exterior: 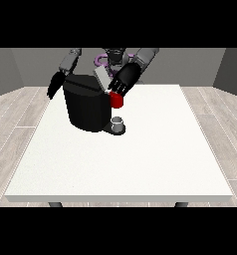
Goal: Insert the coffee pod into the coffee machine and close the lid
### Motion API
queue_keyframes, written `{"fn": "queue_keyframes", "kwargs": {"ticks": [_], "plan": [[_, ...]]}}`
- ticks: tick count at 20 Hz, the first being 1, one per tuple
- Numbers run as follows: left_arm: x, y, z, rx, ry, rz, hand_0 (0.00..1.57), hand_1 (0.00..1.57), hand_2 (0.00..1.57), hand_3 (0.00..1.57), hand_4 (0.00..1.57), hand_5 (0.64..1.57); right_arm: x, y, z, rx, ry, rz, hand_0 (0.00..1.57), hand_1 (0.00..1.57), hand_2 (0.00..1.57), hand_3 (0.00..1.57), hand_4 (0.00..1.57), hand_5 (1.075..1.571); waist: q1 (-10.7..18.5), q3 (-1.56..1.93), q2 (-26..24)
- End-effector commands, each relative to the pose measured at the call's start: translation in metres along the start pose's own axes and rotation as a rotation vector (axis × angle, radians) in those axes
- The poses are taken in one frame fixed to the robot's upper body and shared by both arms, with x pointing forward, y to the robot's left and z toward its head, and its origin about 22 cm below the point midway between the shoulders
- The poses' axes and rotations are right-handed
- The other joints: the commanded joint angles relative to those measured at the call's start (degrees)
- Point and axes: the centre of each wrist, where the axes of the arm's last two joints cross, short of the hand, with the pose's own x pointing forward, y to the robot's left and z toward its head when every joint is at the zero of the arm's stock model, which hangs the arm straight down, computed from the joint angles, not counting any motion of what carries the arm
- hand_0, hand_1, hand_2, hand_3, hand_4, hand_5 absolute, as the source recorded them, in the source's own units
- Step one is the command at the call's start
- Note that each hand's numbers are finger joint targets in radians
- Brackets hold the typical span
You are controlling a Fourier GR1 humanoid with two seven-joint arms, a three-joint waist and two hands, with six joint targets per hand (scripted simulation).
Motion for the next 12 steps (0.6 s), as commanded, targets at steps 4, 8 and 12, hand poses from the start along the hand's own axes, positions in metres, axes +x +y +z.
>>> {"fn": "queue_keyframes", "kwargs": {"ticks": [4, 8, 12], "plan": [[0.014, 0.01, -0.004, 0.037, -0.019, -0.015, 1.21, 1.21, 1.24, 1.2, 0.35, 1.571, 0.009, 0.011, -0.005, -0.012, -0.011, -0.006, 0.0, 0.0, 0.0, 0.0, 0.0, 1.571, -0.66, -0.05, 0.77], [-0.002, -0.005, -0.001, 0.022, -0.011, -0.022, 1.19, 1.19, 1.21, 1.17, 0.36, 1.571, -0.001, 0.004, 0.001, -0.008, 0.04, 0.011, 0.0, 0.0, 0.0, 0.0, 0.0, 1.571, 0.44, -0.06, -1.85], [-0.007, 0.005, 0.004, 0.072, 0.0, -0.098, 1.23, 1.23, 1.24, 1.16, 0.0, 1.571, 0.01, 0.005, -0.003, 0.012, -0.011, 0.022, 0.0, 0.0, 0.0, 0.0, 0.0, 1.571, -1.03, -0.06, 0.89]]}}
